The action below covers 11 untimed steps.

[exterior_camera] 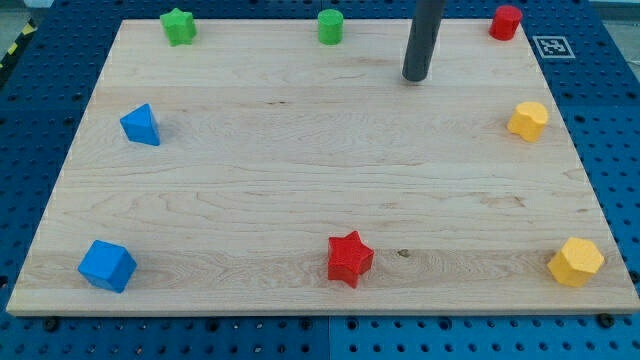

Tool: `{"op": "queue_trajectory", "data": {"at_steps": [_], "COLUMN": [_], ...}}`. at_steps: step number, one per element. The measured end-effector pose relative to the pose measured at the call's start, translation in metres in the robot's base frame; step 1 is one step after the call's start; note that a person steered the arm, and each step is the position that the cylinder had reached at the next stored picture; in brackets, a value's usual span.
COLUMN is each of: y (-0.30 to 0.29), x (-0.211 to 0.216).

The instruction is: Push the green circle towards the center

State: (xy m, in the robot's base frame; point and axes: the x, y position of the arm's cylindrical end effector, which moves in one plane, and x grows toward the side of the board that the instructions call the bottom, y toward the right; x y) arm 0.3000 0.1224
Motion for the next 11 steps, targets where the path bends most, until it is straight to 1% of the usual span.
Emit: {"op": "queue_trajectory", "data": {"at_steps": [1, 2, 3, 6, 8, 10, 11], "y": [0.000, 0.000, -0.002, -0.011, -0.090, -0.119, -0.139], "x": [-0.036, -0.082, -0.106, -0.107, -0.106, -0.104, -0.086]}}
